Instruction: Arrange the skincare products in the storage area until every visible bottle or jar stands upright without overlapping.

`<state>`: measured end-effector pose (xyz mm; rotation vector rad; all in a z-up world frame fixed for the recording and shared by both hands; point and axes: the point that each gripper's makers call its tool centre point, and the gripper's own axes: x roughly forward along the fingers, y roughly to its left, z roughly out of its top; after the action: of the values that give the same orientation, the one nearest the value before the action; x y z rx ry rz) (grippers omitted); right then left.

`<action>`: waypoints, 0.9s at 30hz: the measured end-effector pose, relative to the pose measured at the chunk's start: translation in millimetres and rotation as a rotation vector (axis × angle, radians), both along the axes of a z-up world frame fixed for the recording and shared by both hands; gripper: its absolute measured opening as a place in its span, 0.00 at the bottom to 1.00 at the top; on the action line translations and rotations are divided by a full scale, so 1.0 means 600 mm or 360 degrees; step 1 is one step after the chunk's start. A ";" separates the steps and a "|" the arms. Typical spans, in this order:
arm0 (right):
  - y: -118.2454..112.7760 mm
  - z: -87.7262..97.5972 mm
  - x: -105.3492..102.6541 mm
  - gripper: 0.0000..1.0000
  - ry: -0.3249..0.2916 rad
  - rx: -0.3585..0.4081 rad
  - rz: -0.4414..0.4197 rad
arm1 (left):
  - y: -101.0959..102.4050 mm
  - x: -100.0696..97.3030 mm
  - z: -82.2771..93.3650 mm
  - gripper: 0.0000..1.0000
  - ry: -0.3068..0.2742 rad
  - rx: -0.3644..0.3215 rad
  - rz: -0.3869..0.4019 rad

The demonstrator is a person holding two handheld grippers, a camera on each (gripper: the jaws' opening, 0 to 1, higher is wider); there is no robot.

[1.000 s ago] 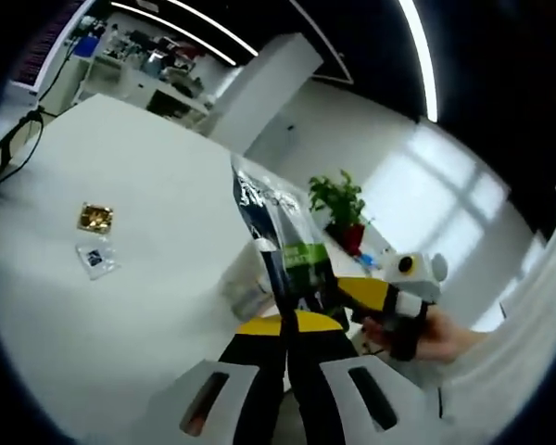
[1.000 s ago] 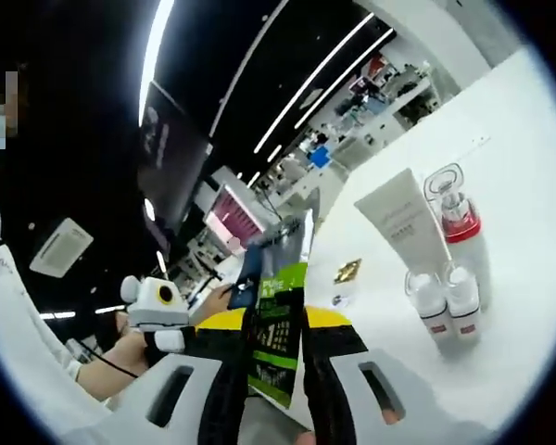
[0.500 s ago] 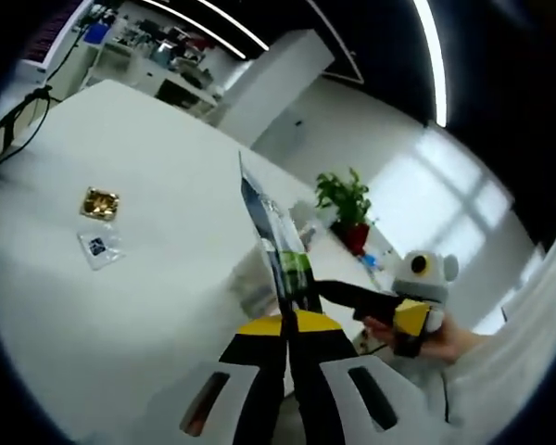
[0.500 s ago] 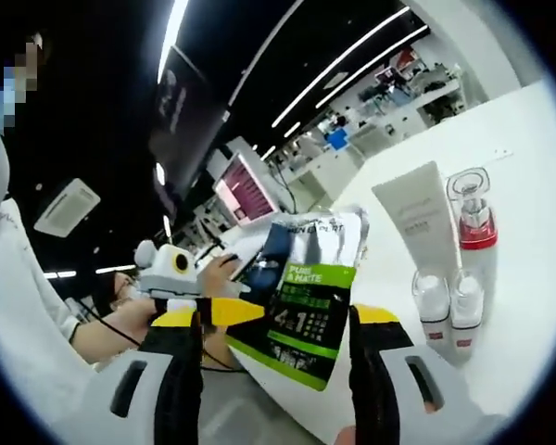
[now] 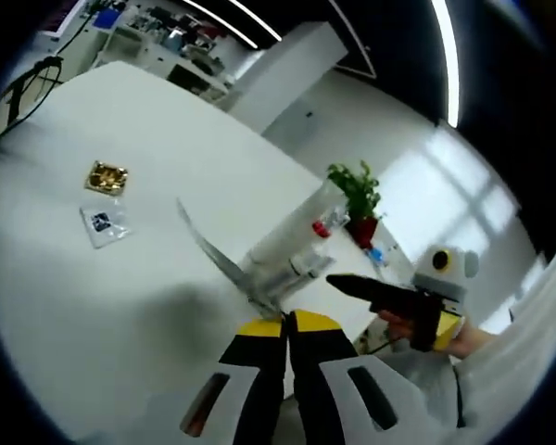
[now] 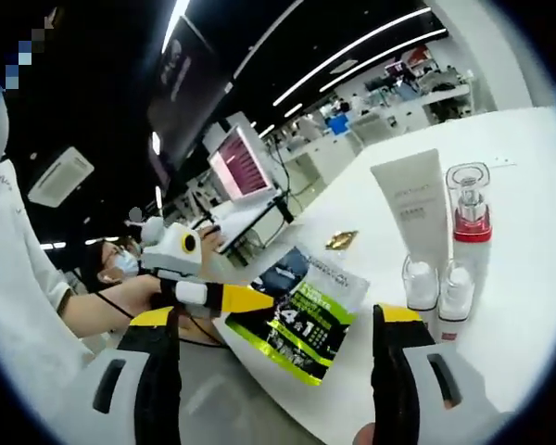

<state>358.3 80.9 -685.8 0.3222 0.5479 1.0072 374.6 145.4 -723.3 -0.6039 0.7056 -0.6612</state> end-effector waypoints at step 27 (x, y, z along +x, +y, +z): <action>-0.065 -0.027 0.011 1.00 0.0043 -0.0148 -0.0152 | -0.046 0.043 -0.036 0.00 0.0038 0.0043 -0.0144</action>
<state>365.2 41.8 -702.2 0.2771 0.5966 0.8833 400.6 117.7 -744.8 -0.5581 0.7663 -0.7284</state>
